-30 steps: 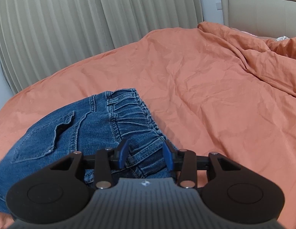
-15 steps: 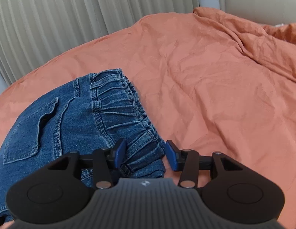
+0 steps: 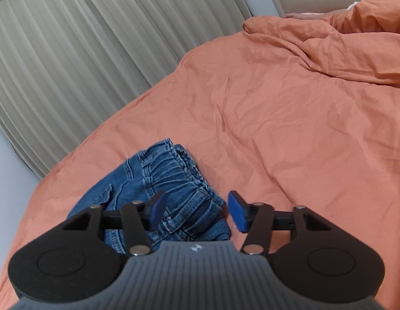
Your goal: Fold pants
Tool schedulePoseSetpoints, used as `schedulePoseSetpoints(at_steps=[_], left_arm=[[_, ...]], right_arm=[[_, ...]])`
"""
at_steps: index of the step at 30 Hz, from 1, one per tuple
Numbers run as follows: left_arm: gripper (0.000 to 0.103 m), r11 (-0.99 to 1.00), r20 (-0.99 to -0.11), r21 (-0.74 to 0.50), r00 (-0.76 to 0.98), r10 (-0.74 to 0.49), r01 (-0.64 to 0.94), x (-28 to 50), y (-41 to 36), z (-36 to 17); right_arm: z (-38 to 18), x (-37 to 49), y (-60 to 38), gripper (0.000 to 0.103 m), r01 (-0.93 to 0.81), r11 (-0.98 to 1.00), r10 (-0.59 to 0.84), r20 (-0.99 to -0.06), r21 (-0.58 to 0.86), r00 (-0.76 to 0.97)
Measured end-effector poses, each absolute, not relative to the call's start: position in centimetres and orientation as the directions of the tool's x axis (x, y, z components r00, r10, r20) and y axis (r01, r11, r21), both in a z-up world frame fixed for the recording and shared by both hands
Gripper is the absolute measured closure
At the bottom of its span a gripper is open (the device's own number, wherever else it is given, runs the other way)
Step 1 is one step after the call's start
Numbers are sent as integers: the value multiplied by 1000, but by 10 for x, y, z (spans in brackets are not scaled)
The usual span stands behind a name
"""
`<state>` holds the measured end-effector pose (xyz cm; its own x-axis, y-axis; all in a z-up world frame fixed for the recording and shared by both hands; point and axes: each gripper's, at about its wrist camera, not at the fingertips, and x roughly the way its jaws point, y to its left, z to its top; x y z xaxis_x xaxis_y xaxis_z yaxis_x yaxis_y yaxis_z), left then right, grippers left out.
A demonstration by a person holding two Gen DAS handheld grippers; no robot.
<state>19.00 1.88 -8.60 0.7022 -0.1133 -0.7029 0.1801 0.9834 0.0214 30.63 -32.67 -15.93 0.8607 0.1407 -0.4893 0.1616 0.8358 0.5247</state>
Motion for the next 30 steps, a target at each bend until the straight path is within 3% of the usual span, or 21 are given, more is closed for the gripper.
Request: schedulePoseSetpoints(at_steps=[4, 6, 8, 9, 15, 20, 25, 30], left_arm=[[52, 985, -690, -153, 706, -162, 76, 235, 25, -93], [50, 966, -675, -255, 710, -202, 32, 252, 31, -100], [32, 948, -674, -318, 703, -227, 2, 270, 38, -109], [28, 936, -678, -350, 695, -241, -17, 277, 42, -114], [25, 821, -660, -558, 666, -347, -125, 310, 68, -143], [25, 805, -668, -581, 636, -387, -120, 335, 72, -164], [25, 791, -637, -611, 618, -461, -41, 354, 72, -173], [32, 753, -609, -658, 607, -511, -27, 368, 78, -183]], right_arm=[[-170, 306, -338, 60, 186, 762, 200, -498, 621, 844], [-181, 307, -347, 36, 197, 671, 273, -485, 715, 831], [-192, 310, -355, 34, 209, 592, 320, -465, 778, 825], [-196, 313, -358, 33, 217, 570, 332, -464, 792, 821], [-213, 330, -370, 33, 243, 486, 380, -454, 839, 806], [-224, 351, -371, 34, 219, 479, 435, -446, 850, 782], [-236, 368, -374, 46, 181, 501, 495, -452, 846, 743], [-244, 375, -375, 47, 180, 458, 511, -423, 871, 748]])
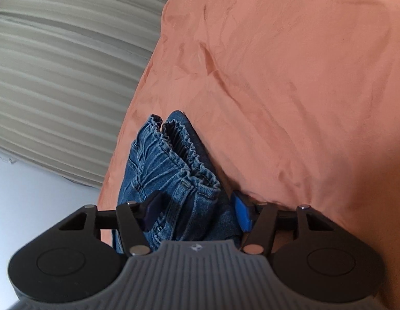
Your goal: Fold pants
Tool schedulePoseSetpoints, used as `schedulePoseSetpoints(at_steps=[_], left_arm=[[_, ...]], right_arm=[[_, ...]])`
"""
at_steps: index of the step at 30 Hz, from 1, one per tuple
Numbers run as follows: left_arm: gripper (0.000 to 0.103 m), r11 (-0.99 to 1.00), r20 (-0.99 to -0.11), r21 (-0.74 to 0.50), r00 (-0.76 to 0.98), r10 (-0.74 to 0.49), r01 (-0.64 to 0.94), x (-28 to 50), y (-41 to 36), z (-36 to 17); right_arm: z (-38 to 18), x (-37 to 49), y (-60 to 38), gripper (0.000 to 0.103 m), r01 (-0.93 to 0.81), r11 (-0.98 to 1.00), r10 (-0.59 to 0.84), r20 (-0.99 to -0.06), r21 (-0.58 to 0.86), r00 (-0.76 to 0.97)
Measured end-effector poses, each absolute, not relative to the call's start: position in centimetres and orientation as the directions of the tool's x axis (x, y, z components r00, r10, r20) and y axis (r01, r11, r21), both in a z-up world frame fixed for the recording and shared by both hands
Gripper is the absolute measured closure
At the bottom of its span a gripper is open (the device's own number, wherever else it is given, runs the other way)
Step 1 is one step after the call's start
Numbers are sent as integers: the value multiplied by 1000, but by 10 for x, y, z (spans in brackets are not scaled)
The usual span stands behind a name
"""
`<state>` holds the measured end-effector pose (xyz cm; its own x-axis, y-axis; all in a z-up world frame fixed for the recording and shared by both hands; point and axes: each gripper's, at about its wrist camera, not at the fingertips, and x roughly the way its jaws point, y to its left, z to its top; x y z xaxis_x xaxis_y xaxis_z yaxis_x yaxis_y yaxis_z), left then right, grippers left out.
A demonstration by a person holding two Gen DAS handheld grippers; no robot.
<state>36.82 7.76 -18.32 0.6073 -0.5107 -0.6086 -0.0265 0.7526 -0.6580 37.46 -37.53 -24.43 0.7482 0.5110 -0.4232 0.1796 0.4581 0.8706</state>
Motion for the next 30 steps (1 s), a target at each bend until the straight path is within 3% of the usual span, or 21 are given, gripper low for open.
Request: schedulePoseSetpoints(at_steps=[4, 9, 12, 13, 19, 30], left_arm=[[38, 738, -590, -675, 615, -523, -20, 372, 79, -188], [56, 758, -603, -652, 619, -503, -19, 371, 73, -183], [64, 778, -619, -628, 623, -478, -28, 371, 69, -181], [68, 777, -623, -628, 624, -472, -39, 371, 70, -181], [87, 808, -643, -588, 623, -446, -28, 369, 69, -169], [92, 828, -611, -560, 661, -436, 29, 341, 81, -111]], right_arm=[[-244, 383, -367, 48, 154, 493, 503, -425, 856, 752], [-243, 381, -370, 69, 129, 487, 521, -406, 864, 751], [-235, 376, -366, 75, 103, 525, 504, -406, 845, 762], [-223, 375, -358, 76, 63, 607, 475, -425, 792, 771], [-207, 372, -349, 79, 45, 682, 432, -451, 730, 781], [-127, 362, -325, 83, -17, 765, 414, -471, 644, 779]])
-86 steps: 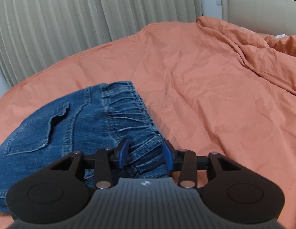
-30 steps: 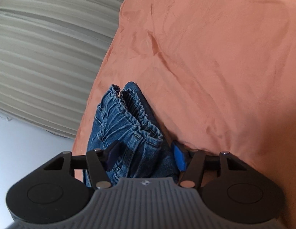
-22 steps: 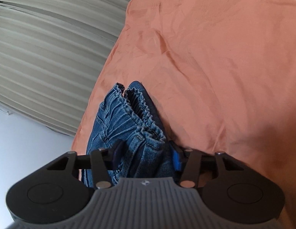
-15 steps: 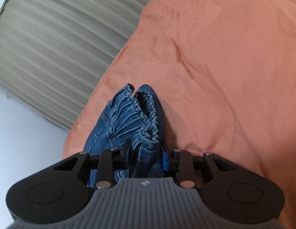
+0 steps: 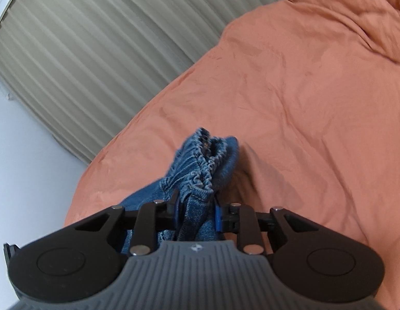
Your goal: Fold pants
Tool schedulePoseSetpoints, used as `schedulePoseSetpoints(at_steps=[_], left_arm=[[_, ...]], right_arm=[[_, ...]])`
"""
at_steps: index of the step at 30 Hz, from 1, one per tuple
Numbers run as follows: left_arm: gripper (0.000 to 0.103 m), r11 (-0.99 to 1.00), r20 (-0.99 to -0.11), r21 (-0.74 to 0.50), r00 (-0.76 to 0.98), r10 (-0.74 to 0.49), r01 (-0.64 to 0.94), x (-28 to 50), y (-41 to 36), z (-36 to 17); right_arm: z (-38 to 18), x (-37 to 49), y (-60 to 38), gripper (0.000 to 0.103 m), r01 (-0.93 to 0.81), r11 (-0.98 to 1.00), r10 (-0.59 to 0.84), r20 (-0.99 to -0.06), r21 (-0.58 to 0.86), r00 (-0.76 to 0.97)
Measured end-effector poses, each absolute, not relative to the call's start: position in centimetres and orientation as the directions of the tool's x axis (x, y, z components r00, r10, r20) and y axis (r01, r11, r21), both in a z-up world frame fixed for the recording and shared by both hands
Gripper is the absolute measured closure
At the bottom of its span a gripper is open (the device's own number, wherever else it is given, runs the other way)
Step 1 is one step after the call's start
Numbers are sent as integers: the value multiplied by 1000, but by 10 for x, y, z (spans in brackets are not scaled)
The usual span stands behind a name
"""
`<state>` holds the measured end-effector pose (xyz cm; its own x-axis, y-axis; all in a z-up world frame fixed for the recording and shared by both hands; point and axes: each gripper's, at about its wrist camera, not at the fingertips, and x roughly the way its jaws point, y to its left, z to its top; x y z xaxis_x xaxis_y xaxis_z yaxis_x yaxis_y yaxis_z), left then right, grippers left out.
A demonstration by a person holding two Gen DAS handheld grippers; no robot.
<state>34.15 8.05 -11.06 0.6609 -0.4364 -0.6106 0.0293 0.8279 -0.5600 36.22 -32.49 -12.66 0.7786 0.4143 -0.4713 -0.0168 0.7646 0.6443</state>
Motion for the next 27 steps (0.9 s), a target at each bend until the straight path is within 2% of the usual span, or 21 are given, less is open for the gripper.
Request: schedulePoseSetpoints(at_steps=[7, 15, 19, 27], left_arm=[[92, 870, -621, -494, 693, -366, 16, 312, 138, -60], [92, 929, -640, -366, 738, -214, -49, 293, 224, -17], [92, 942, -677, -316, 723, -141, -112, 298, 261, -27], [92, 927, -756, -325, 640, -137, -185, 300, 294, -112]], right_arm=[[-76, 354, -259, 84, -127, 746, 491, -411, 654, 768], [-61, 372, -170, 84, -227, 693, 587, -352, 685, 729], [-75, 379, -112, 84, -261, 668, 633, -348, 697, 692], [-153, 363, -91, 84, -172, 687, 634, -467, 706, 616]])
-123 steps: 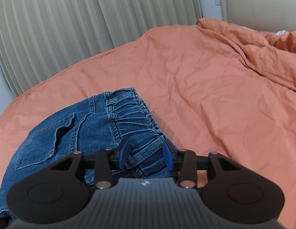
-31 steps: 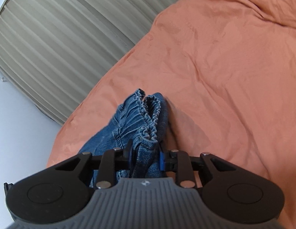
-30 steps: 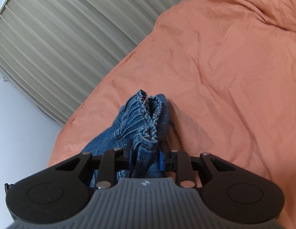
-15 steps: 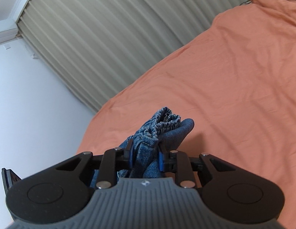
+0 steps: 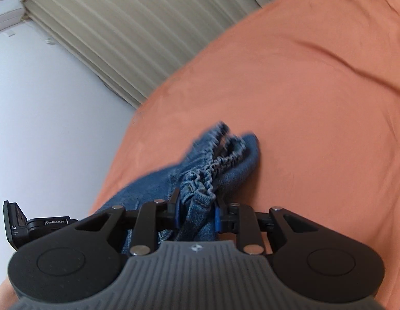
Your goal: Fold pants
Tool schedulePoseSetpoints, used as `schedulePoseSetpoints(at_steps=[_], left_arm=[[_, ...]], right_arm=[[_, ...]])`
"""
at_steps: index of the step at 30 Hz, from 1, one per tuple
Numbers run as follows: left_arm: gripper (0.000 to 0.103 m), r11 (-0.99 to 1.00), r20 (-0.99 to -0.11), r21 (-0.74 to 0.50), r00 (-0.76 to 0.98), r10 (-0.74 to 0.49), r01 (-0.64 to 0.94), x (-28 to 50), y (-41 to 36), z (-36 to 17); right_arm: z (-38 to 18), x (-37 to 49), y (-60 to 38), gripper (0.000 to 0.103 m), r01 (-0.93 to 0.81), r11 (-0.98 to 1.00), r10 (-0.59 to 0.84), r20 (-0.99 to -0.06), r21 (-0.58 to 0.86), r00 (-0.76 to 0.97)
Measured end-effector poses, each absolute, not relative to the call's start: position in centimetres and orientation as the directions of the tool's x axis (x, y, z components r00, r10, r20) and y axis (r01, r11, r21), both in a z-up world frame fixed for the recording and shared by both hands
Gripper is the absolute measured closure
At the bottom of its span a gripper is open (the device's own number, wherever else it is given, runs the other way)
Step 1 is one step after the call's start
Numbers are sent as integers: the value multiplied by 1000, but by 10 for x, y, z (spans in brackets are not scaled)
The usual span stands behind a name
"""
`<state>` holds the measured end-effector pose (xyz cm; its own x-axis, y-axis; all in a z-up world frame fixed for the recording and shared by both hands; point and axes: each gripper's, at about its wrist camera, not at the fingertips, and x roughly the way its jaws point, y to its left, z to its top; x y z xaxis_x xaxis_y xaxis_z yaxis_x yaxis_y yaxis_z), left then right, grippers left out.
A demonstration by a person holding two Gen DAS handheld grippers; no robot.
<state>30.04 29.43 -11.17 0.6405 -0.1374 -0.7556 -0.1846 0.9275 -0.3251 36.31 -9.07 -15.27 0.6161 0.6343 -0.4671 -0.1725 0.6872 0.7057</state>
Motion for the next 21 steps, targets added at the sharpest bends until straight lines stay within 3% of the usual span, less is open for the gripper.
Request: schedulePoseSetpoints(at_steps=[1, 4, 11, 16, 21], left_arm=[[91, 920, -755, -343, 638, -151, -188, 300, 299, -122], [88, 894, -742, -400, 643, -187, -201, 302, 309, -142], [71, 859, -726, -461, 652, -219, -224, 290, 324, -146], [69, 863, -750, -446, 626, -215, -237, 255, 333, -129], [70, 919, -803, -351, 562, -197, -180, 218, 317, -121]], right_arm=[[-176, 359, -98, 84, -117, 698, 617, -510, 706, 600], [-207, 351, -107, 84, -65, 678, 618, -520, 732, 589], [-216, 346, -103, 85, -67, 694, 599, -523, 717, 607], [-216, 351, -97, 84, -59, 690, 598, -523, 721, 607], [-217, 348, -97, 84, -51, 686, 596, -521, 725, 611]])
